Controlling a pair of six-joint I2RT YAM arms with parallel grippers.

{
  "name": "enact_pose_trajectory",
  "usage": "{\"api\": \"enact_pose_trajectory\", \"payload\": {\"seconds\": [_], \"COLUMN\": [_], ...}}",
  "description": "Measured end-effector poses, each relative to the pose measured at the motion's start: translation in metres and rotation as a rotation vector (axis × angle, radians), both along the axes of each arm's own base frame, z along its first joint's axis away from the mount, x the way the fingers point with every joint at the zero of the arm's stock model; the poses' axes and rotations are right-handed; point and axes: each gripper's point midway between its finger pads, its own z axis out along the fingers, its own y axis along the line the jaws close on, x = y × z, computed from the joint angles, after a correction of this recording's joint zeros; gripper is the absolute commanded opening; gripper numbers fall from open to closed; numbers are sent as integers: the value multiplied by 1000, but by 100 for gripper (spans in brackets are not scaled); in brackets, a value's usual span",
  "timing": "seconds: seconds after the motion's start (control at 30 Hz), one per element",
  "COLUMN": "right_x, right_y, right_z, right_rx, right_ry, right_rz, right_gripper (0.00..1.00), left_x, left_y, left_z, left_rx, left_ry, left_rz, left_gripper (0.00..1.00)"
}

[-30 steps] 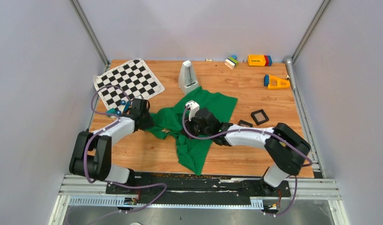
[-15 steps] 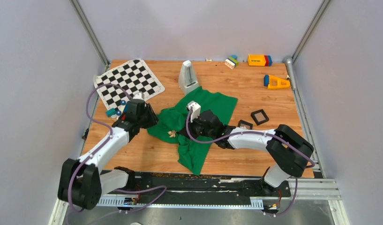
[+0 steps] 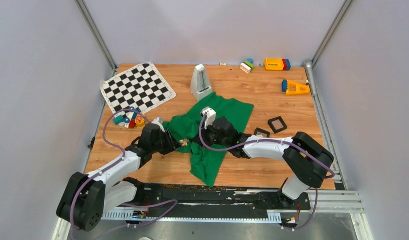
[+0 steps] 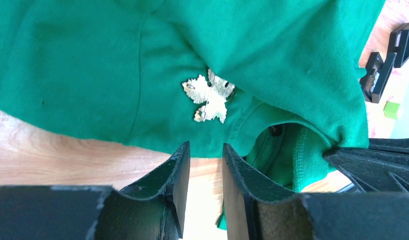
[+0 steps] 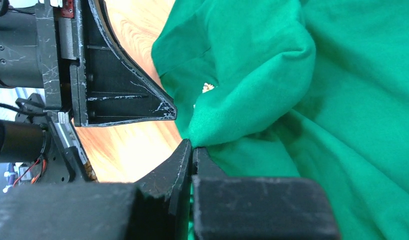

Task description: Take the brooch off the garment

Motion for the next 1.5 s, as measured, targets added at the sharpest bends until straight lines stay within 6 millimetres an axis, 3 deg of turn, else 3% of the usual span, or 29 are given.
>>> {"api": "enact_pose_trajectory", "payload": {"seconds": [0.43,0.77,0.97,1.1,1.23,1.3,1.43,1.5], "right_x": [23,34,36,36,39,40,42,43], "right_y": [-15,-26,-28,-28,-29,-30,-32,-32], "right_z": [-9,-22,-24,-24,-25,-25,-25,-25], "right_rx": [-23,-73,-82,-85,-88,-87,-85,-83], "right_ry": [49,91,98,103,106,108,112,114], "right_rz": [-128,-222,-238,-242,-249,-255,-268,-272], "right_gripper": [0,0,0,0,0,0,12,30], "left_x": [43,42,50,51,50,50,49,49], "left_y": [-4,1,-7,-14,-18,-17,-13,-11], "left_z": [13,-22,-22,-22,-24,-23,-10,0], "left_rx": [88,173,155,126,113,116,126,128], "left_ry": [-36,87,92,89,94,93,60,34], "left_rz": [1,-20,-43,-65,-82,-79,-74,-75], "left_gripper": [35,35,35,23,4,0,0,0]}}
